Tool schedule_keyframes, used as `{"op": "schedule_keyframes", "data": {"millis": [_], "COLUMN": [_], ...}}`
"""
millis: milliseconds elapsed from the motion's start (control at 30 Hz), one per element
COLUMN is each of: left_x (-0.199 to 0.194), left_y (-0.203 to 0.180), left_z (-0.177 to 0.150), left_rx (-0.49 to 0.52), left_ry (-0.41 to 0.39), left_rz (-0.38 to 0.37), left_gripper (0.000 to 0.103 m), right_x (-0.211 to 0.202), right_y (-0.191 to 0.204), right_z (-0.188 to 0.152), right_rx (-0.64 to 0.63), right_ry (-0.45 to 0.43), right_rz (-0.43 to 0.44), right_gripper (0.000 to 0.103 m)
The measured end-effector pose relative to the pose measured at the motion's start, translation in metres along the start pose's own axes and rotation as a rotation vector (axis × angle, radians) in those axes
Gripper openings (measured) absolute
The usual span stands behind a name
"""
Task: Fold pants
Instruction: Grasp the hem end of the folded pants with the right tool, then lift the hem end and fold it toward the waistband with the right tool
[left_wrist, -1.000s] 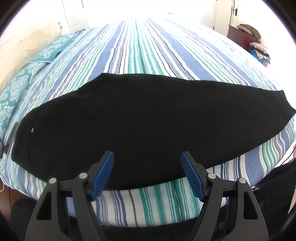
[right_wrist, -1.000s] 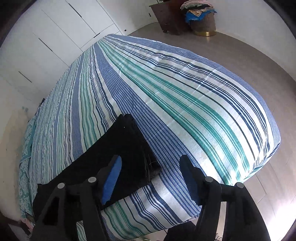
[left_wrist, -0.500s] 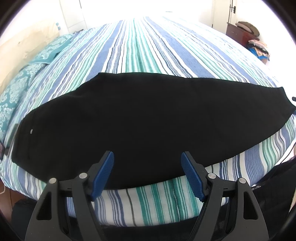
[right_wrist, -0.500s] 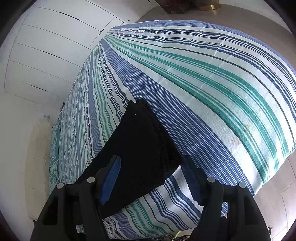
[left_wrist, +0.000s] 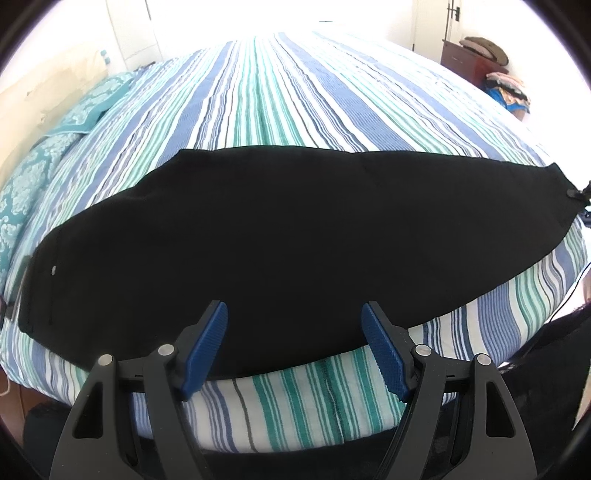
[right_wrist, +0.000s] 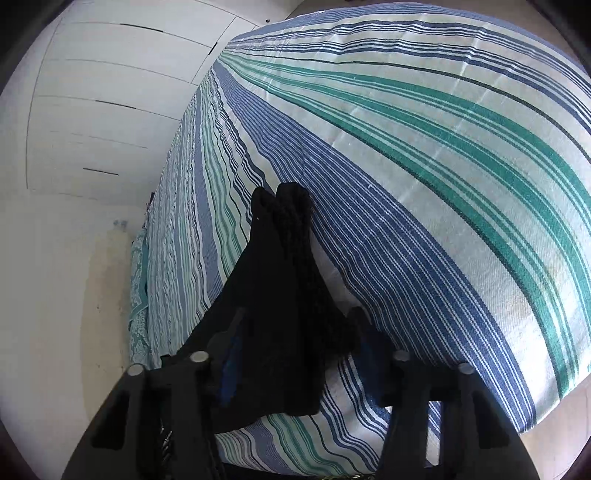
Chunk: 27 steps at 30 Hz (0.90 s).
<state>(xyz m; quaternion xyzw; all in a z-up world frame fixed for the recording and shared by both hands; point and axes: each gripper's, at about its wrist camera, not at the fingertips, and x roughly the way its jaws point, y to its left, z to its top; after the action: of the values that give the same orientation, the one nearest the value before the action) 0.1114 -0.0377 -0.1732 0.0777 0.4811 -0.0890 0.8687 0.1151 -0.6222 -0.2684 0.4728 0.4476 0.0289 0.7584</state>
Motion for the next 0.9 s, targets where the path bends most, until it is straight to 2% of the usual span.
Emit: {"op": "schedule_keyframes", "data": {"millis": [67,167,233,300,400,500,667,900], "left_x": [-0.001,0.001,0.007,0.019,0.032,0.024,0.005,-0.007], "left_y": [0.003,0.011,0.014,0.010,0.014,0.036,0.086,0.145], "left_z": [0.002,0.009,0.014,0.018,0.016,0.011,0.001,-0.027], "left_rx": [-0.016,-0.076,-0.106,-0.105,-0.134,-0.220,-0.308,-0.454], "left_ry": [-0.004,0.005,0.023,0.069,0.102,0.075,-0.001,-0.030], "left_rz": [-0.020,-0.113,-0.178,-0.213,-0.201,-0.231,-0.189,-0.156], "left_gripper": [0.077,0.077,0.077,0.077,0.077,0.077,0.077,0.077], "right_x": [0.001,-0.008,-0.016,-0.020,-0.013,0.012,0.076,0.180], "right_y": [0.005,0.017,0.035,0.058,0.099,0.147,0.219,0.305], "right_z": [-0.004,-0.012,-0.021,-0.033,-0.059,-0.091,-0.141,-0.211], "right_rx": [-0.021,-0.030,-0.046,-0.069,-0.096,-0.110,-0.097,-0.210], "right_ry": [-0.009,-0.056,-0.080,-0.089,-0.063,-0.033,0.042,0.169], "right_rz": [-0.040,-0.032,0.005,0.066,0.155,0.223,0.339,0.314], "right_gripper": [0.029,0.027,0.027,0.027,0.027,0.027,0.027,0.027]}}
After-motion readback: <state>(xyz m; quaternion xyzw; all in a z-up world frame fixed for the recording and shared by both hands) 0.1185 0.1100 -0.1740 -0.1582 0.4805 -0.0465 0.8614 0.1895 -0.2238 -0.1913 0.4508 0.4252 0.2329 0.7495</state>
